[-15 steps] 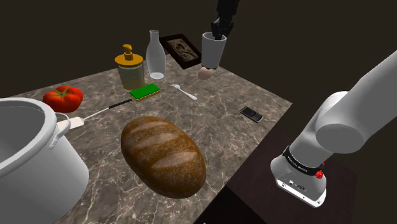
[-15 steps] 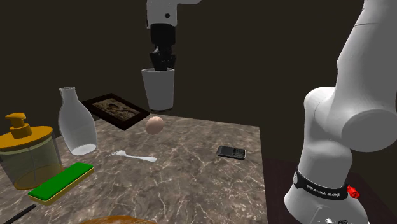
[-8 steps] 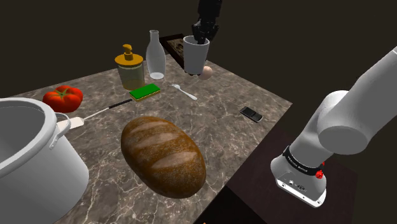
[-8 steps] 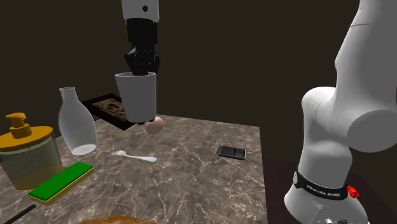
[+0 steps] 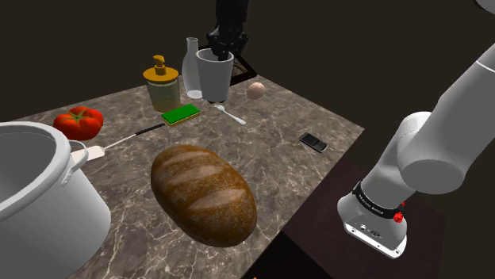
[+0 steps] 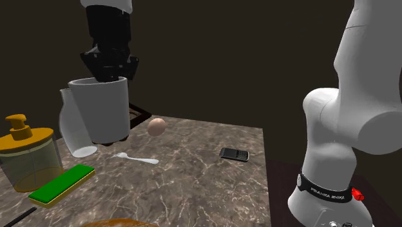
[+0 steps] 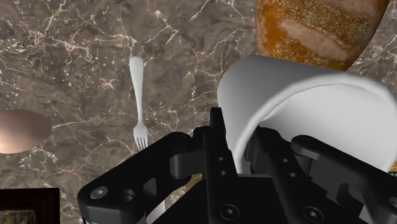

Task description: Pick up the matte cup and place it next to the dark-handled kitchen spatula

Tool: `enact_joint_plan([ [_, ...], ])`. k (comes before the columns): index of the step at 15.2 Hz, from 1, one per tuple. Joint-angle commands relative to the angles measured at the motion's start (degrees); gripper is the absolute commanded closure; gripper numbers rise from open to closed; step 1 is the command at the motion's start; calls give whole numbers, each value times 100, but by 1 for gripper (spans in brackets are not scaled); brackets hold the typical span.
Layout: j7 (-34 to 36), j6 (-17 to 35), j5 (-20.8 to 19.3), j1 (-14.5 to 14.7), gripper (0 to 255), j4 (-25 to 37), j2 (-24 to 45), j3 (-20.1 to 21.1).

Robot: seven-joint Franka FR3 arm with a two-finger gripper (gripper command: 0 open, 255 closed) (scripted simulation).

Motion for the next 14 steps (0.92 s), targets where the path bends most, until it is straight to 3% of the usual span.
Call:
enact_joint_plan([
  [1, 274, -21, -14, 119, 255, 231, 183, 139],
  [8, 1200, -114, -178, 579, 255, 1214, 1001, 571],
  [14, 1964, -371, -456, 1065, 255, 2447, 1945, 841],
])
